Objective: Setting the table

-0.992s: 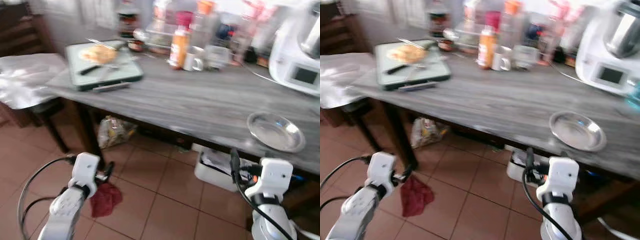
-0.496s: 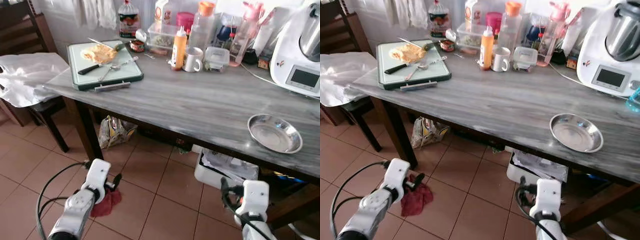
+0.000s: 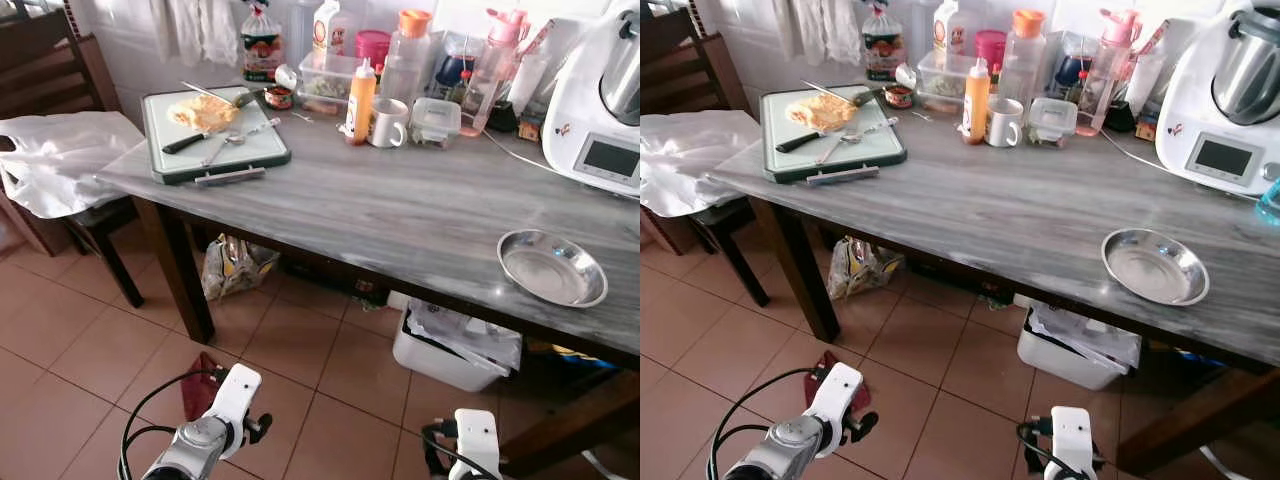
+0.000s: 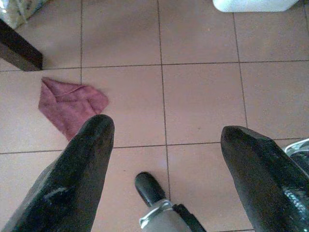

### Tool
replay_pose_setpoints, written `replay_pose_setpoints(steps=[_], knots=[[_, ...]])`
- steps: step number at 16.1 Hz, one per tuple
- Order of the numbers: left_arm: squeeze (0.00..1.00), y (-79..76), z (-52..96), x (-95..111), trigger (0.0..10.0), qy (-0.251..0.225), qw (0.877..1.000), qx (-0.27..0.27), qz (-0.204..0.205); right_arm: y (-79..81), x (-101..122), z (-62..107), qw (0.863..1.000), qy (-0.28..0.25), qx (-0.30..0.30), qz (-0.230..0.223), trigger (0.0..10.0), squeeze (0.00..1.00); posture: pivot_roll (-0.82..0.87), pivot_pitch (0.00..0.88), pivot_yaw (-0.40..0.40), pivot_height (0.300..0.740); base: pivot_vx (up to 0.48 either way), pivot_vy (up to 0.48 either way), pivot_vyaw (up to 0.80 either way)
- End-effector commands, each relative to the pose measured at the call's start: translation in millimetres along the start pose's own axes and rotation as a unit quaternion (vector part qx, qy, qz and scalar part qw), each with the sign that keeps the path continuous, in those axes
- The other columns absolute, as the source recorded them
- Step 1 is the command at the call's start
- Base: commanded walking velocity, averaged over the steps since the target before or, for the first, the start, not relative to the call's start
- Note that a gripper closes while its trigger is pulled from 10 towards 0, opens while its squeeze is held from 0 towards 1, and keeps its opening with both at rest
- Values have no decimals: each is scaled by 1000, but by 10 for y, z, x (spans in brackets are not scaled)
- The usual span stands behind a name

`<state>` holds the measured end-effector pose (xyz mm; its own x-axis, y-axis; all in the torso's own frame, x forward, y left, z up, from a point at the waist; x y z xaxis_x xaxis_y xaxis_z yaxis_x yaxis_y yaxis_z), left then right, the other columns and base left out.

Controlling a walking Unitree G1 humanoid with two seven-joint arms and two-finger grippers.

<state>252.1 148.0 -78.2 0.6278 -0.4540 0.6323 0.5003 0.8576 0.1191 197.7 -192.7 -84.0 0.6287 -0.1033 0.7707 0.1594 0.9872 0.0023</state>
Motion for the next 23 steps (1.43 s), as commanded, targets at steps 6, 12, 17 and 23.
replay_pose_setpoints(steps=[6, 12, 17, 23], knots=[[0, -70, 22, -328, 10000, 96, 995, 6, 3, -171, -642, 134, 990, 140, -22, -5, 10000, 0, 26, 0, -24, 740, 0, 0, 0], [0, 131, 99, -479, 10000, 124, 990, 56, 46, -188, -717, 166, 987, 158, -12, -4, 10000, 0, 52, 3, -34, 740, 0, 0, 0], [0, 411, 304, -838, 10000, 165, 978, 108, 72, -125, -673, 127, 987, 158, 10, 26, 10000, 0, 108, 9, -60, 740, 0, 0, 0], [0, 319, 278, -845, 10000, 165, 976, 104, 97, -134, -502, 17, 989, 147, -1, 2, 10000, 0, 159, 11, -88, 740, 0, 0, 0]])
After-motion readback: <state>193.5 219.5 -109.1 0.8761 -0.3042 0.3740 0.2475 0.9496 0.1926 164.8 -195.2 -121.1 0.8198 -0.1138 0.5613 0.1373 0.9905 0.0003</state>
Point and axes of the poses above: a point about 5 cm out from each wrist's last joint towards the gripper, its own z axis pointing back from the gripper into the wrist, its own x axis along the axis of the wrist's last joint, y = z × x, the point moved 3 cm from there along -z, pointing out of the wrist towards the gripper, and after that the axes turned 6 degrees about -z, right-handed, at the moved point
